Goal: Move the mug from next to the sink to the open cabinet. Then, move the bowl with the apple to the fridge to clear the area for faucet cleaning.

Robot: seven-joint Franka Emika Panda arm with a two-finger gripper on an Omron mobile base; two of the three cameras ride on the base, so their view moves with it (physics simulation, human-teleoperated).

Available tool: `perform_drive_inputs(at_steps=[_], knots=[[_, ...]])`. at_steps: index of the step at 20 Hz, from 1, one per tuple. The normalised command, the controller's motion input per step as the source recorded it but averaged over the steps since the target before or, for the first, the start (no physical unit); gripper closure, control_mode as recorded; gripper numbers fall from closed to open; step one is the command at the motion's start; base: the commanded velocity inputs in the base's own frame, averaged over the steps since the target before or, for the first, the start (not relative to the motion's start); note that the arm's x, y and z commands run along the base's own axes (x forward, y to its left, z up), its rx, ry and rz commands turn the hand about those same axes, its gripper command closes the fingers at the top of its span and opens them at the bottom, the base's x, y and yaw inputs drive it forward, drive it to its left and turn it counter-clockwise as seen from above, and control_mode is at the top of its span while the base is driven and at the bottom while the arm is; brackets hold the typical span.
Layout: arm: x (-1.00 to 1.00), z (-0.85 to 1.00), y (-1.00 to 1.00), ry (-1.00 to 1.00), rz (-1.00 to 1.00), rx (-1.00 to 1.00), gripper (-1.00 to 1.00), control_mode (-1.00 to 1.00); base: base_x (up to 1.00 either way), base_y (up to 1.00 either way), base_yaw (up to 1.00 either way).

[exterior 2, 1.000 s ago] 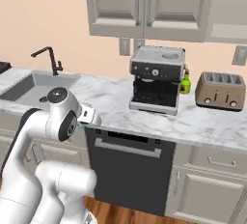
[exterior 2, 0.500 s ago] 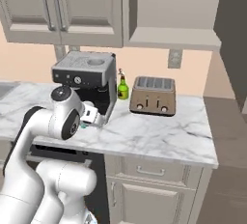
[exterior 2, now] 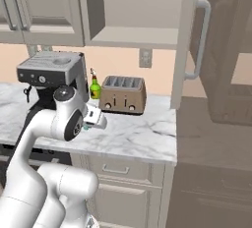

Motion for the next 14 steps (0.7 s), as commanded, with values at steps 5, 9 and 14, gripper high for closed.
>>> perform_drive_inputs(at_steps=[5,9,14], knots=[[0.0,0.0,0.0,0.0,0.0,0.0,1.0,1.0,0.28,-0.12,0.0],[0.0,0.0,0.0,0.0,0.0,0.0,1.0,1.0,0.31,-0.15,0.0],[0.0,0.0,0.0,0.0,0.0,0.0,1.0,1.0,0.03,-0.52,-0.03]])
